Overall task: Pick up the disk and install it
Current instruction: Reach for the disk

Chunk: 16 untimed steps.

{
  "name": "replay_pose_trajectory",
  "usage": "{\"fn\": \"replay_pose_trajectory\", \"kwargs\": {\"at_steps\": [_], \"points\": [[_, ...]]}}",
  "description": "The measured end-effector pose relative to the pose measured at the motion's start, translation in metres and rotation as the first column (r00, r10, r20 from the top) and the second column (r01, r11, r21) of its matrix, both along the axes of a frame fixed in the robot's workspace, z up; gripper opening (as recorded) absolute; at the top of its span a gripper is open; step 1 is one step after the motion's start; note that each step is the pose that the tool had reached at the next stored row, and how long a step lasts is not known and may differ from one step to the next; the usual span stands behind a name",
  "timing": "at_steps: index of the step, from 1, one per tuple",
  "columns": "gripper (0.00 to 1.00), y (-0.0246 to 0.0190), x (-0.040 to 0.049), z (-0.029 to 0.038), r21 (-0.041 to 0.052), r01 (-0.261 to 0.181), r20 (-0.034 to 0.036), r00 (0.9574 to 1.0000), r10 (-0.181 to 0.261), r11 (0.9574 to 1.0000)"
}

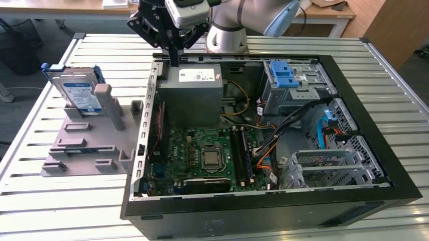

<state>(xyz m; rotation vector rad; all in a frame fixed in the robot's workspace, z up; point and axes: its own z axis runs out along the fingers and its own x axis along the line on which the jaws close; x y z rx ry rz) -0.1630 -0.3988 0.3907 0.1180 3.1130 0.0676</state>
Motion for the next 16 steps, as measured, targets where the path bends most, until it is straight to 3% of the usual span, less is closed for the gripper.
{"fn": "replay_pose_trajectory", "kwargs": {"at_steps": [16], "points": [[0.11,0.0019,-0.0051,-0.0009,-0.001,0.0,0.0,1.0,0.0,1.0]]}}
